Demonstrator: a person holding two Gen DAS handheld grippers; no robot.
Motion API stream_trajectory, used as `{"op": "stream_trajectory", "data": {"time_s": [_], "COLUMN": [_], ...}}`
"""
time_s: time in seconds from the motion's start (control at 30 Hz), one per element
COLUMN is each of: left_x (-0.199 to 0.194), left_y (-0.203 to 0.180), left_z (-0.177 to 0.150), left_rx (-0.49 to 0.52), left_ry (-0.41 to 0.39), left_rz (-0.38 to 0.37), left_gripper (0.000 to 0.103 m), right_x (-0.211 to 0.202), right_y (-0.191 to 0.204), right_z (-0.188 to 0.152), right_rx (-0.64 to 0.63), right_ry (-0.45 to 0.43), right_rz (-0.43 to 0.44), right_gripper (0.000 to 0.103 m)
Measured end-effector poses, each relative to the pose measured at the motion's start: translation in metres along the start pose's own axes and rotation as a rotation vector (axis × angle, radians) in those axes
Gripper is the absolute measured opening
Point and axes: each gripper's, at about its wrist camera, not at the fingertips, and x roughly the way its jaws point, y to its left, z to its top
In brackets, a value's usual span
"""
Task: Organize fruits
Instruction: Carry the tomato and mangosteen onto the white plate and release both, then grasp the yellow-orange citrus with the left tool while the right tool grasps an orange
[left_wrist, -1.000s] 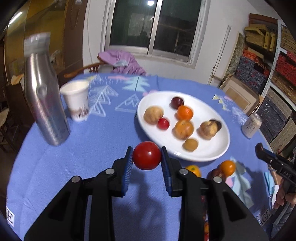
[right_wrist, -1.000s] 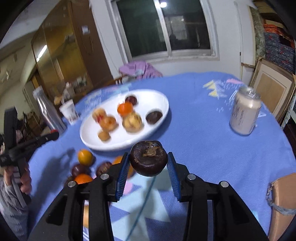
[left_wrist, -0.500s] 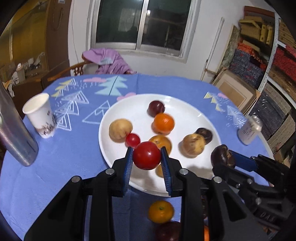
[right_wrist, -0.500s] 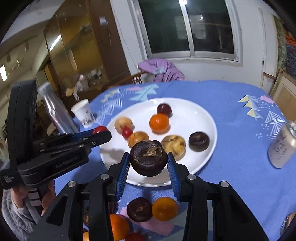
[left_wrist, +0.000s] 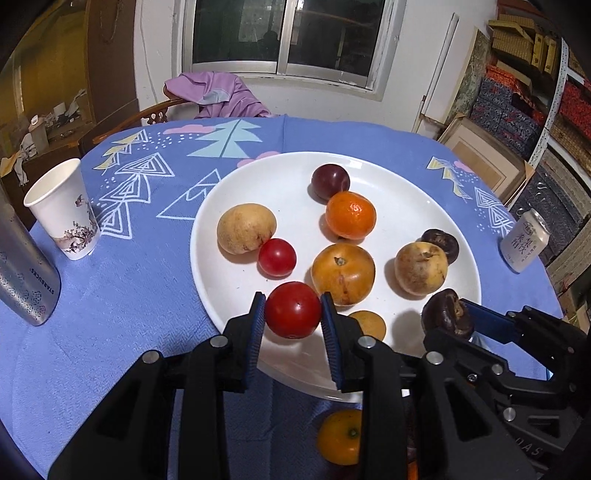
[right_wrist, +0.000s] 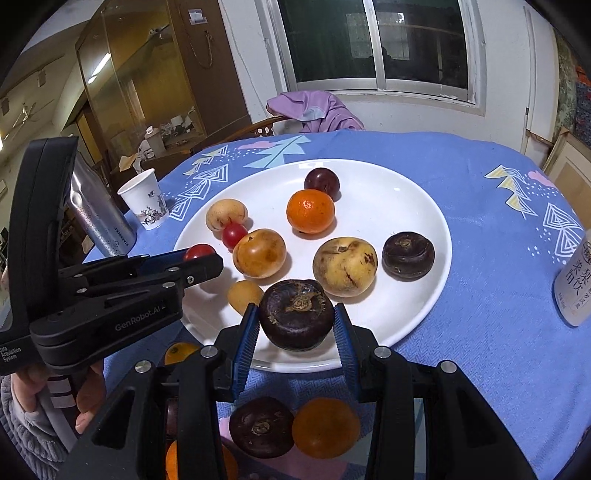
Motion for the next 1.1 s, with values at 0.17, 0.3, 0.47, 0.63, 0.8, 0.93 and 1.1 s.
{"op": "stream_trajectory", "data": {"time_s": [0.17, 0.3, 0.47, 0.63, 0.8, 0.93, 1.1], "left_x": [-0.008, -0.015, -0.031, -0.063, -0.079, -0.073, -0.059], "left_y": [-0.002, -0.003, 0.000, 0.007, 0.009, 0.003, -0.011], "left_z": [0.001, 0.002, 0.000, -0.019, -0.052, -0.064, -0.066], "left_rx": [0.004, 0.006, -0.006, -0.016, -0.008, 0.004, 0.057], "left_ry": [-0.021, -0.034, -0.056, -0.100, -0.081, -0.046, -0.001], "left_rz": [0.002, -0.004, -0.005, 0.020, 0.025, 0.016, 0.026], "left_gripper": [0.042, 0.044, 0.046, 0.060, 0.067, 0.068, 0.068], "right_x": [-0.001, -0.012, -0.034, -0.083, -0.124, -0.126, -0.121], "right_y": [-0.004, -0.004, -0.005, -0.007, -0.014, -0.032, -0.051], "right_z": [0.002, 0.005, 0.009, 0.000, -0.031, -0.055, -0.054], "right_rx": [0.023, 0.031, 0.041, 0.057, 0.078, 0.131, 0.202], "right_ry": [0.006, -0.019, -0.057, -0.137, -0.200, -0.176, -0.158], "right_rz": [0.028, 0.038, 0.058, 0.084, 0.091, 0.075, 0.101], "right_gripper": [0.043, 0.043, 0.045, 0.055, 0.068, 0.069, 0.069]}}
